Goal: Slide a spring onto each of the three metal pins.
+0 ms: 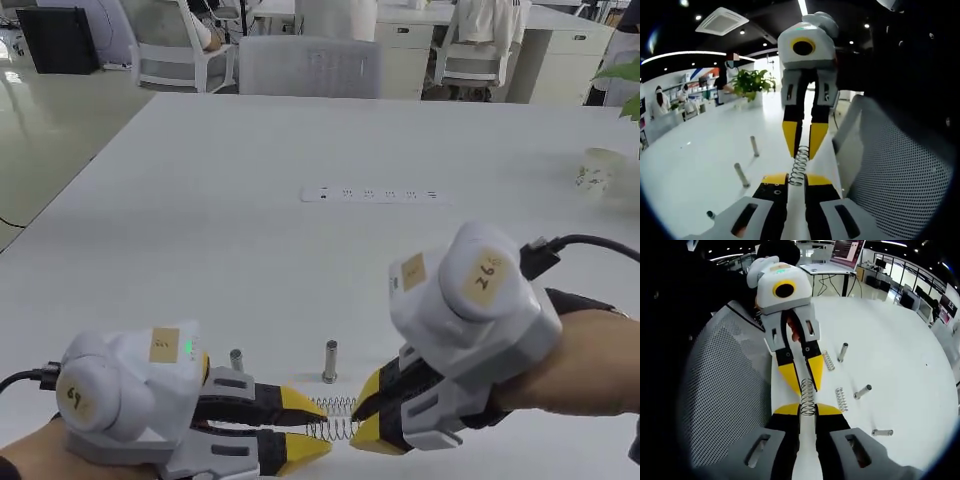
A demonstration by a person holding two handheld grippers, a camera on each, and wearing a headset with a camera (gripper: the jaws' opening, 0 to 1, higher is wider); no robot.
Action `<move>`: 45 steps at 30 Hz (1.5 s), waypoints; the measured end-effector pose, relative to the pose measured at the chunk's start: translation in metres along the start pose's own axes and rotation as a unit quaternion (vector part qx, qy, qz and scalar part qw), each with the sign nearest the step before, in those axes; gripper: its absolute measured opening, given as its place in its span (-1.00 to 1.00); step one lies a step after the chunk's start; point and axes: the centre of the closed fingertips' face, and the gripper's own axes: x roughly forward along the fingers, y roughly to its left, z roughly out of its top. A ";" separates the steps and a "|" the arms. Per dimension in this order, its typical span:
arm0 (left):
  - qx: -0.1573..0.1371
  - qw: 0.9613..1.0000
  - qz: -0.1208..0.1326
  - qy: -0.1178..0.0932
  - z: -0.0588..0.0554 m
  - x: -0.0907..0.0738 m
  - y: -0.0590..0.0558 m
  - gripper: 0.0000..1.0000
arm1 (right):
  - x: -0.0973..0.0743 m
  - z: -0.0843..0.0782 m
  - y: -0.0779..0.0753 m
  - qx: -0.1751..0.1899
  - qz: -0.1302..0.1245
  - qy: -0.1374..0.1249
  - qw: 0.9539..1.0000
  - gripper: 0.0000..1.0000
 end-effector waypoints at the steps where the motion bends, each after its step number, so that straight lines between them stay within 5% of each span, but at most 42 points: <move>1: 0.001 1.000 0.000 0.000 0.000 0.000 0.000 -0.92 | -0.001 0.001 0.000 0.001 0.001 -0.002 1.000 -0.84; 28: -0.005 1.000 -0.003 -0.009 0.003 0.000 -0.002 -0.95 | -0.009 0.039 0.005 -0.028 -0.014 -0.045 0.998 -0.85; 45: -0.008 1.000 -0.005 -0.015 0.003 0.000 -0.004 -0.95 | 0.000 0.028 0.008 -0.020 -0.007 -0.013 1.000 -0.74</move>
